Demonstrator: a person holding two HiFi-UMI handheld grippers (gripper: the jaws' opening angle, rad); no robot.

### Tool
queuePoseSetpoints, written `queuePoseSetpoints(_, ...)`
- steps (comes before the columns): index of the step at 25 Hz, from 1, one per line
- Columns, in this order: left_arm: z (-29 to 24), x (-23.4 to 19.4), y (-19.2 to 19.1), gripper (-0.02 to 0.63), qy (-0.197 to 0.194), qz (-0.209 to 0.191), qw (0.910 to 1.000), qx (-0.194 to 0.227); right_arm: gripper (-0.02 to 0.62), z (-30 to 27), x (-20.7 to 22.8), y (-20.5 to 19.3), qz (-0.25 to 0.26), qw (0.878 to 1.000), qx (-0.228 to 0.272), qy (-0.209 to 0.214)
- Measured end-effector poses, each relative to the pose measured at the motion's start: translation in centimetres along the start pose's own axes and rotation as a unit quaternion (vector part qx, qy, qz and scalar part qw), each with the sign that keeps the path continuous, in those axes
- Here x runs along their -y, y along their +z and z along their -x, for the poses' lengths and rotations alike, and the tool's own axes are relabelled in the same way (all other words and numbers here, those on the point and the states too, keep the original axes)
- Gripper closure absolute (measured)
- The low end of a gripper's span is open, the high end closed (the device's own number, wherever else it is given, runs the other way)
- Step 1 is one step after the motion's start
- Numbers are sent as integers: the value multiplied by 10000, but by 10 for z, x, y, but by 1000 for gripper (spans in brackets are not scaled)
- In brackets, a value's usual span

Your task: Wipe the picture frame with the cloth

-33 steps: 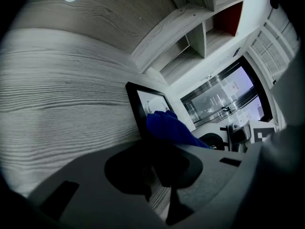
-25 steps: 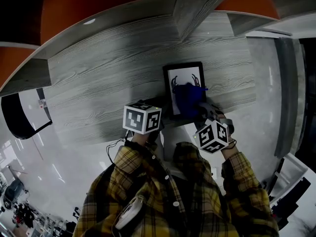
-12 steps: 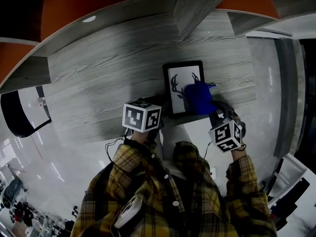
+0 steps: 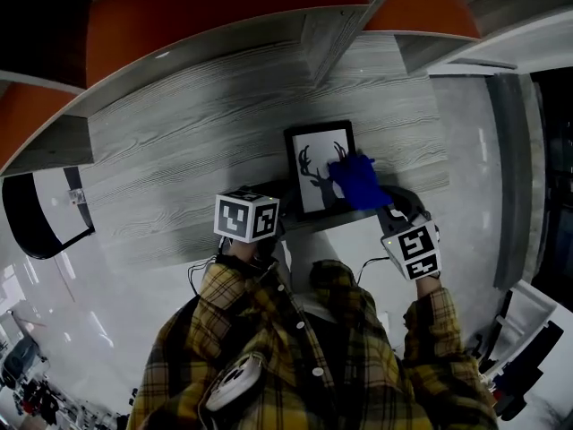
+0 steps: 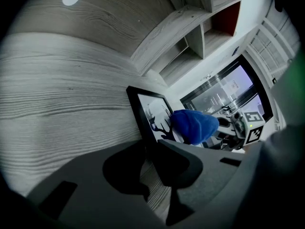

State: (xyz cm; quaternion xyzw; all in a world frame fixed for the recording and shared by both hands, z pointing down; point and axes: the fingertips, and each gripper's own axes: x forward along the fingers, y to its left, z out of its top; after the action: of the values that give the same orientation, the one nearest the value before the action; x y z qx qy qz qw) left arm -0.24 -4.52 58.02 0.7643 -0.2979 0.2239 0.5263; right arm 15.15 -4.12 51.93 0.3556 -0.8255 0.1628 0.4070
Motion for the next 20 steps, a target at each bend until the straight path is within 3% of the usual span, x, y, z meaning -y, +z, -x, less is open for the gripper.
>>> queuePoseSetpoints(4, 25, 3, 30, 528, 10, -116, 9991, 419, 561, 23, 8, 46, -453, 9960, 766, -7)
queuePoseSetpoints(8, 65, 33, 65, 529, -280, -287, 9937, 1047, 561, 54, 4, 97, -983, 9823, 1586, 170)
queuePoseSetpoints(14, 140, 88, 125, 532, -481, -828, 9710, 2191, 561, 98, -8, 197, -1180, 9478, 2901, 598)
queuePoseSetpoints(20, 212, 141, 157, 600, -330, -1534, 9387, 3069, 561, 136, -27, 266, -972, 9210, 3665, 893)
